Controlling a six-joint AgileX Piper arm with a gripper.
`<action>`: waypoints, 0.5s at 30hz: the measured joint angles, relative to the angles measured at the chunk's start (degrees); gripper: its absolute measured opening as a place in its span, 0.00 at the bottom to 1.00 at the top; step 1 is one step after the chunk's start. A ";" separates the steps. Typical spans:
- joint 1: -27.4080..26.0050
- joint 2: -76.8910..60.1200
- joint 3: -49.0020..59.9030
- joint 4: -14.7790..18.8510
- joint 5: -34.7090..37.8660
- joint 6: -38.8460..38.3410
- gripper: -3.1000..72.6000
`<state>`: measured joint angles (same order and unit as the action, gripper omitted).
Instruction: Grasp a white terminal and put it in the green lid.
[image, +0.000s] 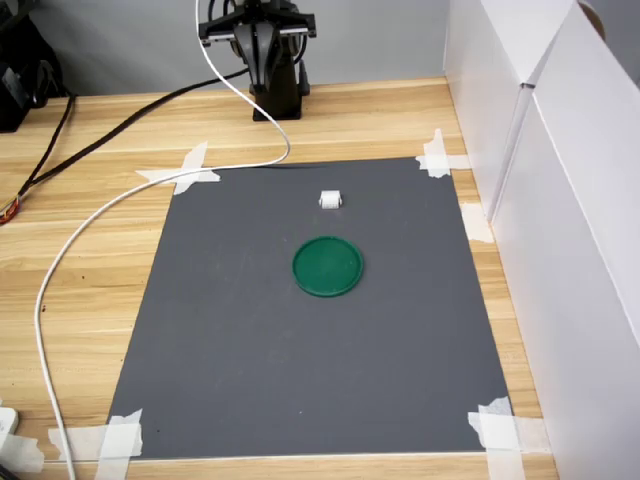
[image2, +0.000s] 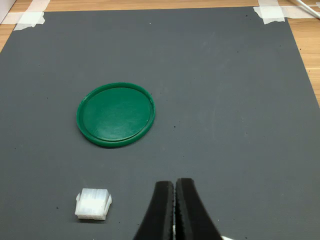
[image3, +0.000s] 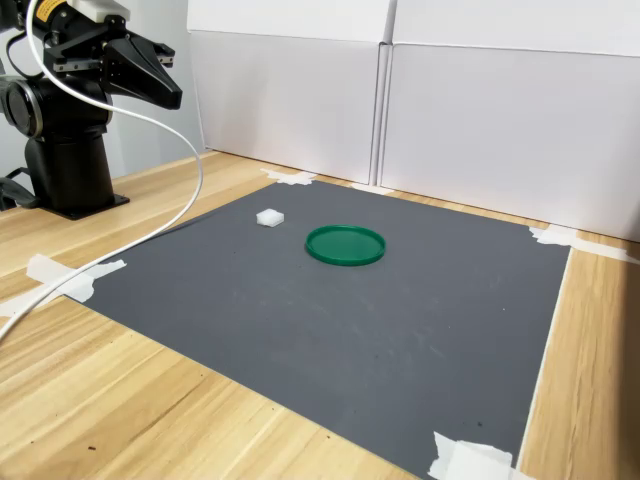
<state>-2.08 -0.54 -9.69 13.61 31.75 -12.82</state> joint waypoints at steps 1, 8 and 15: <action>0.00 0.00 0.00 0.00 0.00 0.00 0.02; 0.00 0.00 0.00 0.00 0.64 -1.00 0.02; 0.00 3.19 -2.66 2.48 1.12 -5.04 0.02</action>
<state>-2.08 2.64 -12.34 16.09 32.86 -17.86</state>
